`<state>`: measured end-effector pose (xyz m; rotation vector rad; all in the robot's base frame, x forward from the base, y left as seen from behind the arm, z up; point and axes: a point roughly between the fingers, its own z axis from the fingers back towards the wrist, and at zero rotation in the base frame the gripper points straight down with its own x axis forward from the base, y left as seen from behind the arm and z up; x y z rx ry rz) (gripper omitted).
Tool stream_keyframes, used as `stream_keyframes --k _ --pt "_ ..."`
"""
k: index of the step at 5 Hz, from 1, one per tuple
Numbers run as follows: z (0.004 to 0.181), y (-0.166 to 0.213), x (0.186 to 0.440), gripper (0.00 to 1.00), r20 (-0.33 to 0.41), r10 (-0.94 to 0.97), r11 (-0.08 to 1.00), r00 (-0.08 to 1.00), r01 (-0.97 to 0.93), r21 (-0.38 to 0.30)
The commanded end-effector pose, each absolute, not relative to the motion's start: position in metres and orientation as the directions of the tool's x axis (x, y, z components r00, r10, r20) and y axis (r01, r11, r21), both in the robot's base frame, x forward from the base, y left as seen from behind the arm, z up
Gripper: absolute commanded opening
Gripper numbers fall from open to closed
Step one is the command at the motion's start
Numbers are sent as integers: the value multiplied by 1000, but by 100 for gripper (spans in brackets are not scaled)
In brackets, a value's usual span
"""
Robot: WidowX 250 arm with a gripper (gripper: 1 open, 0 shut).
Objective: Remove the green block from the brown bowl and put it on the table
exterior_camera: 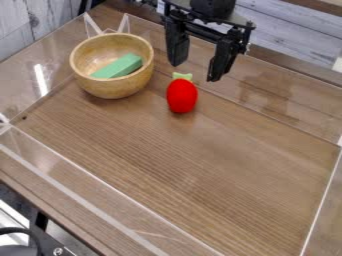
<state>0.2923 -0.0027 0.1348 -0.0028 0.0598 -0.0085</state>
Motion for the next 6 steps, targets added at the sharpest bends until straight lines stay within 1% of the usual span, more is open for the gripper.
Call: stream_keyframes --k 1,2,3,5,6 --pt "135 9 291 100 -52 -7 1000 999 7 -6" --pt "135 21 289 100 -45 -6 1000 999 5 -9" --pt "140 39 290 100 -26 -1 1000 1000 1 -11" --pt "150 90 292 100 31 12 1000 999 -13 8" --pt "147 114 296 100 56 -1 1000 998 -1 24"
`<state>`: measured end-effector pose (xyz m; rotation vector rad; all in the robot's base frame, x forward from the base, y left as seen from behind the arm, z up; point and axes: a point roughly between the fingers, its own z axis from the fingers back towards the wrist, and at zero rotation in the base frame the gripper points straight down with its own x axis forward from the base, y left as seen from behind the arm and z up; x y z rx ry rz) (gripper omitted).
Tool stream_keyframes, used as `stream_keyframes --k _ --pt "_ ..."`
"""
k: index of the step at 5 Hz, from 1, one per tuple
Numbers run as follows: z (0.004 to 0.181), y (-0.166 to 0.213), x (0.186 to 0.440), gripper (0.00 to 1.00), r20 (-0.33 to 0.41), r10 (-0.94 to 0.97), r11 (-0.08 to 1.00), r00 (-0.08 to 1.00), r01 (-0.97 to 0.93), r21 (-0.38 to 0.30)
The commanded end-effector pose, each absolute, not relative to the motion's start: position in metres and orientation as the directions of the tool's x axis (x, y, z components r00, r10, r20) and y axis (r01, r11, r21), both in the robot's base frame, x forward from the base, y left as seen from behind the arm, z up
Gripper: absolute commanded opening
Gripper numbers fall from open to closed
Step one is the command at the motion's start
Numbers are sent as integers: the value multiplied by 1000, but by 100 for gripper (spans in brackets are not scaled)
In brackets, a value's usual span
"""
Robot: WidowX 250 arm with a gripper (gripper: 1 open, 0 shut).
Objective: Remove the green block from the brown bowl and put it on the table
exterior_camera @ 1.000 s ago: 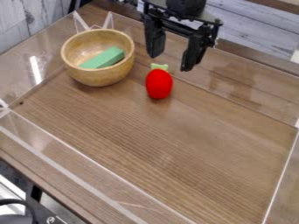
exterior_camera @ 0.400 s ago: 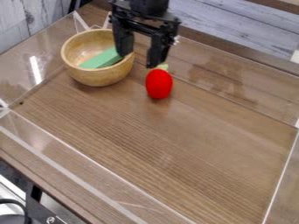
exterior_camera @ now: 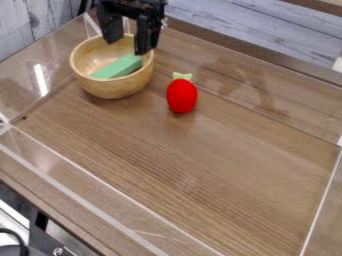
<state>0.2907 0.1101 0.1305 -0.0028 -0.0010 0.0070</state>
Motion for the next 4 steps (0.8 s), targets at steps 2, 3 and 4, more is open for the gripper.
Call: stream_keyframes --k 2,3,4 --pt "130 148 311 100 71 -45 998 996 41 49" --pt "122 158 318 100 73 -57 997 996 54 49" --pt "116 165 325 100 76 -73 996 994 70 48"
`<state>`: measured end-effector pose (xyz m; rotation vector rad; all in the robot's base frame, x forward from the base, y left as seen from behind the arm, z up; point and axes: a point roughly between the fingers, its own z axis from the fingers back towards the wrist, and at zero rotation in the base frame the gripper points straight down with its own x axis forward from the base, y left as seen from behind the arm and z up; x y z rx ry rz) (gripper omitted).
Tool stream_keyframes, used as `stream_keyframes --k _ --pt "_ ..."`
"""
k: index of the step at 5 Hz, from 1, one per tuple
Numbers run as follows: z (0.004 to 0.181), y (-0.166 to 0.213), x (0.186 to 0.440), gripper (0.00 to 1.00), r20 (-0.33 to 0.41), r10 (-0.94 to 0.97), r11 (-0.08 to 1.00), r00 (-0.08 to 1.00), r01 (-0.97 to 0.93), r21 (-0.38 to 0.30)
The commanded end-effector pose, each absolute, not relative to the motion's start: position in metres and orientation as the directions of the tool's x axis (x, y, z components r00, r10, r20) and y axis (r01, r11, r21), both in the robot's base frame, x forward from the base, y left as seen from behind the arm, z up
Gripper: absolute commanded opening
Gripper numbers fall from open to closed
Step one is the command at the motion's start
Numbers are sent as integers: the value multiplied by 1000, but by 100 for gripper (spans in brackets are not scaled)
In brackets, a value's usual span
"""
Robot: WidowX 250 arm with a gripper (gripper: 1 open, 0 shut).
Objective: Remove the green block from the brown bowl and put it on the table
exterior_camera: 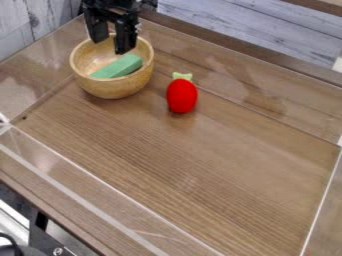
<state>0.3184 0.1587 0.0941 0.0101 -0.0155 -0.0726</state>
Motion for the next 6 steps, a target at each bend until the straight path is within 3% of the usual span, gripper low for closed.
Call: stream_keyframes --k 1,6 --pt "111 171 330 100 79 -82 996 994 78 48" --pt "99 188 343 100 103 -75 997 992 72 32"
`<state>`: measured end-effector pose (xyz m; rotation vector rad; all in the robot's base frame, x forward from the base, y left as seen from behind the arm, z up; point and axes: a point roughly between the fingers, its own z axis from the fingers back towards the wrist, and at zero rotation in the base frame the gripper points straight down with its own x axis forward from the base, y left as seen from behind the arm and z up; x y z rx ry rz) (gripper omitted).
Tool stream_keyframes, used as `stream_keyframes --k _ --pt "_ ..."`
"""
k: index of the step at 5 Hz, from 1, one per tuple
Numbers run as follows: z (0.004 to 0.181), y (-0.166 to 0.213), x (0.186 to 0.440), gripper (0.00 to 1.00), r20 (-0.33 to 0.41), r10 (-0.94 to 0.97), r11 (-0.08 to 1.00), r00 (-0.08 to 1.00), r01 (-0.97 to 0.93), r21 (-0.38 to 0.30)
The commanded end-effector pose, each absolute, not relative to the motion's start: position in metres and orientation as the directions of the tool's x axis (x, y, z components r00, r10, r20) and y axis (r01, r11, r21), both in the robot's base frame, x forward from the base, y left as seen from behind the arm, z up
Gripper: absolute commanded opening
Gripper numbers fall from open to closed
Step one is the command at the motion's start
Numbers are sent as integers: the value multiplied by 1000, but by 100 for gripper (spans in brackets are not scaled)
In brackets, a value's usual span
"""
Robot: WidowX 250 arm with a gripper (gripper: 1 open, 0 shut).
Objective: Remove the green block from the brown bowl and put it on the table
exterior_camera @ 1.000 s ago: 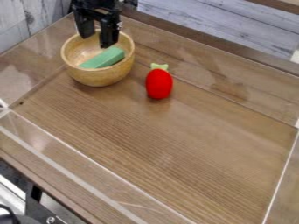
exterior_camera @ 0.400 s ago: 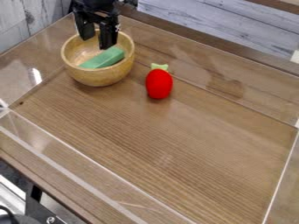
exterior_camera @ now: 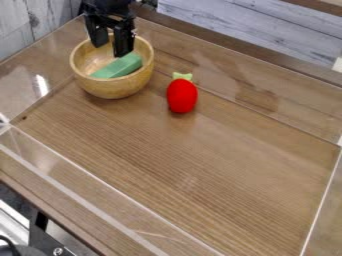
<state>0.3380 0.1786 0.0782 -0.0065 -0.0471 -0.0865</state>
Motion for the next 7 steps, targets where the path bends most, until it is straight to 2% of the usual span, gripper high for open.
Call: stream_keyframes --k 1,4,7 --pt "99 189 344 100 108 -73 997 991 71 26" --pt "97 189 344 100 120 -69 998 990 68 18" --pt "68 183 344 100 66 -68 998 996 67 22"
